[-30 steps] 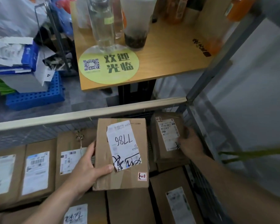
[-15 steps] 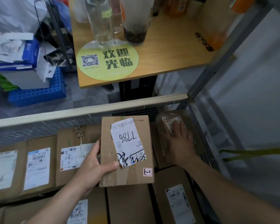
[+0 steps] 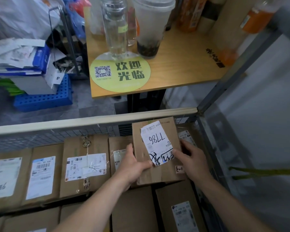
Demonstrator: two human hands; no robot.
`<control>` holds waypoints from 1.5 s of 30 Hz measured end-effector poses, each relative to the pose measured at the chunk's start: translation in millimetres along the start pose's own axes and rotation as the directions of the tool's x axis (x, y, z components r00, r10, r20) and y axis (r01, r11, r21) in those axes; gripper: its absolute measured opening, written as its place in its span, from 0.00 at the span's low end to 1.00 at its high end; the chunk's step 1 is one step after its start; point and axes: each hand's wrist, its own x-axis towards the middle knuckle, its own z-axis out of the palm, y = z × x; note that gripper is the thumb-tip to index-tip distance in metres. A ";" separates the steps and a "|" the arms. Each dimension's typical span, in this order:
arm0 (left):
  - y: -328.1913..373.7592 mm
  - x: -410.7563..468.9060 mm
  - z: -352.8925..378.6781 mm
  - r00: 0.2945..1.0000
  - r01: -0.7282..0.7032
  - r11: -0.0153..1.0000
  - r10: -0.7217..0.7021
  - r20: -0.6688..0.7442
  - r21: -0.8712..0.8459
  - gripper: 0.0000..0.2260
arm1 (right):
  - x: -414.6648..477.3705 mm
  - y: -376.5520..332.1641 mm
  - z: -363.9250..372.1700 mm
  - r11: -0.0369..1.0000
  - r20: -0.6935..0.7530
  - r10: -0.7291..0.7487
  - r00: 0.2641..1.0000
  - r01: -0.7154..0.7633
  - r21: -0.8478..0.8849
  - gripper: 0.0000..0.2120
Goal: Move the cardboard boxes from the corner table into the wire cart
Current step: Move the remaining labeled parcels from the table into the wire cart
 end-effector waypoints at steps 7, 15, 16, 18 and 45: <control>-2.1 16.8 5.3 0.999 0.029 0.986 -0.022 -0.044 0.162 0.21 | 8.1 -2.1 9.9 0.993 -0.031 0.021 0.999 -0.024 -0.116 0.13; -13.1 23.1 -9.0 0.991 0.130 0.976 -0.128 -0.027 0.176 0.19 | 7.3 1.5 32.1 0.921 -0.034 -0.055 0.998 0.037 -0.388 0.15; -13.6 24.0 -11.4 0.990 0.139 0.975 -0.136 -0.030 0.176 0.19 | 8.5 2.7 36.3 0.915 -0.034 -0.063 0.997 0.044 -0.402 0.14; -14.0 25.3 -15.3 0.991 0.134 0.973 -0.129 -0.037 0.187 0.18 | 10.5 5.6 42.7 0.915 -0.039 -0.050 0.998 0.030 -0.401 0.14; 12.2 2.8 -18.2 0.988 -0.116 0.466 0.141 0.055 0.877 0.18 | 3.8 -6.4 50.2 0.826 0.131 -0.075 0.989 0.135 -0.547 0.27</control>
